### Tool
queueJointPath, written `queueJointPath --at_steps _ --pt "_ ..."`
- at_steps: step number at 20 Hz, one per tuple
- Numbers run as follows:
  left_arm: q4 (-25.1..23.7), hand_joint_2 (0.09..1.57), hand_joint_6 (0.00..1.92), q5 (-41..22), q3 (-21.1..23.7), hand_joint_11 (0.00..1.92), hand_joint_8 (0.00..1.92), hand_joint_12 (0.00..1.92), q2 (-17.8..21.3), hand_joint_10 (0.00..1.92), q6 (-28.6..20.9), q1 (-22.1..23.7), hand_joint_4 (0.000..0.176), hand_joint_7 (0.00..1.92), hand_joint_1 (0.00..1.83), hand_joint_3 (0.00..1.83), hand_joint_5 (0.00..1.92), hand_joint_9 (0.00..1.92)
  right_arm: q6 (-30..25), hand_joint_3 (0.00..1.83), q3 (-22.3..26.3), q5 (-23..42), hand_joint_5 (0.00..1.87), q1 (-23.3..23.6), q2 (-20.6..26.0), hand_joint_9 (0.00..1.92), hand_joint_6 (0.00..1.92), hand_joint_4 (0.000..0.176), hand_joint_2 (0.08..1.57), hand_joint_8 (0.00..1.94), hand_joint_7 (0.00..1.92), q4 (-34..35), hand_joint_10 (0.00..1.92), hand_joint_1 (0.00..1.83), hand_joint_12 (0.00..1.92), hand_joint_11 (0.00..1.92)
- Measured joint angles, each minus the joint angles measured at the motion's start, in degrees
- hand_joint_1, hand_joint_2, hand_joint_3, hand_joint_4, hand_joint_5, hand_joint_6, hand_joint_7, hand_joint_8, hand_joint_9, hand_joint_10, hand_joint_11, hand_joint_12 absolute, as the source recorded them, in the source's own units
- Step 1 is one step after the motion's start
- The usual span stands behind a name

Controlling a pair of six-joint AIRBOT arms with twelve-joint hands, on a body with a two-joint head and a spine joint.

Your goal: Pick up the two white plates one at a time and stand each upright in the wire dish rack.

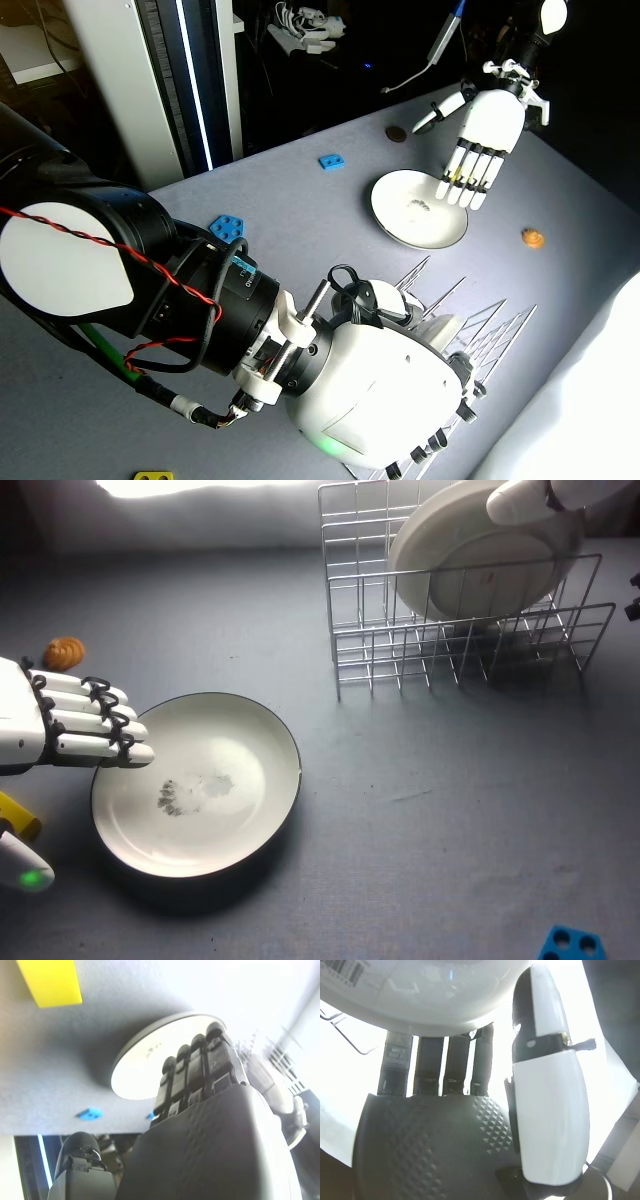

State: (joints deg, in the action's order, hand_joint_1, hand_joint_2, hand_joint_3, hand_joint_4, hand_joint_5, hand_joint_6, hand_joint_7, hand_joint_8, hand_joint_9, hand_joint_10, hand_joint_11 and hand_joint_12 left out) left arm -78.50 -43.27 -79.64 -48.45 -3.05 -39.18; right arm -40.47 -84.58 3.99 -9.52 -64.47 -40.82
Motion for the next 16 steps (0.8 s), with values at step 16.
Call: queueJointPath --at_steps 16 --pt "-0.07 0.98 0.00 1.81 -0.59 0.00 0.00 0.00 -0.72 0.00 0.48 -1.11 0.000 0.00 0.00 0.00 0.02 0.00 4.87 0.00 0.00 2.21 0.70 1.66 0.13 0.80 0.00 0.000 1.03 0.00 0.79 -0.11 0.00 1.08 1.06 0.35"
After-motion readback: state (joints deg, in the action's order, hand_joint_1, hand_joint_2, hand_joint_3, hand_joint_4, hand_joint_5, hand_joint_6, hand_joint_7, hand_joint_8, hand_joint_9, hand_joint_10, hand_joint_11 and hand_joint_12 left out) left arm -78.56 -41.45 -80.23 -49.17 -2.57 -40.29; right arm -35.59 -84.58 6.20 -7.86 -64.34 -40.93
